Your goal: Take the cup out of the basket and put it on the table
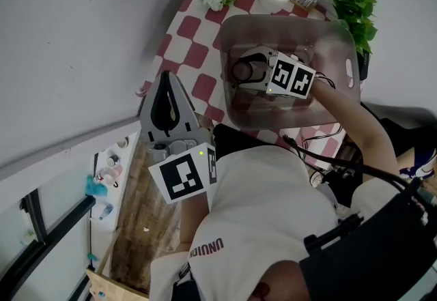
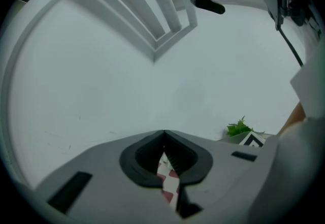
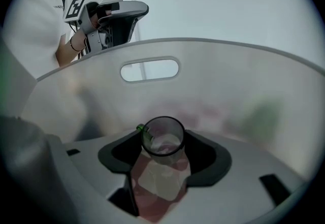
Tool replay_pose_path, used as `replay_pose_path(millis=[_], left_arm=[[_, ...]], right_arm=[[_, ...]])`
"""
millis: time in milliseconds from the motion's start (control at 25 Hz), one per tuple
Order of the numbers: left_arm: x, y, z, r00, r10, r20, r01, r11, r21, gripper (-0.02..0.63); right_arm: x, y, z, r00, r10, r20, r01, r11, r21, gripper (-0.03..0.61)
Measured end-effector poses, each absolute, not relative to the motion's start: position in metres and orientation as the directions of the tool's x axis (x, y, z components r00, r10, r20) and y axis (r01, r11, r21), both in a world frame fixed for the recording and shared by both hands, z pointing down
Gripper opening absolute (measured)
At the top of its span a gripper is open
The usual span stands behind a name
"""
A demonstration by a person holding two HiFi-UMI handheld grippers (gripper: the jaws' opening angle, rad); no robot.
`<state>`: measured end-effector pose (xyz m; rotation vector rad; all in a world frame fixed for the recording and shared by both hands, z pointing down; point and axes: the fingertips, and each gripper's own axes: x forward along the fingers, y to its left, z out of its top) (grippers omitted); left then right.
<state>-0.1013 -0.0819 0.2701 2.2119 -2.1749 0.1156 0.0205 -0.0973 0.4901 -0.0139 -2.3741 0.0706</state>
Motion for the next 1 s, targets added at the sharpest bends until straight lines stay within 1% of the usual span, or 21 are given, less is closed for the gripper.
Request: replay_pose_path(millis=[1000], left_arm=[[-0.1,-0.067,0.262,0.014,-0.999,0.05,-0.999,-0.016,-0.038,0.013]], right_arm=[[0.023,-0.098,0.407,-0.797,-0.059,0.601,-0.064,0.998,0.012,0.279]])
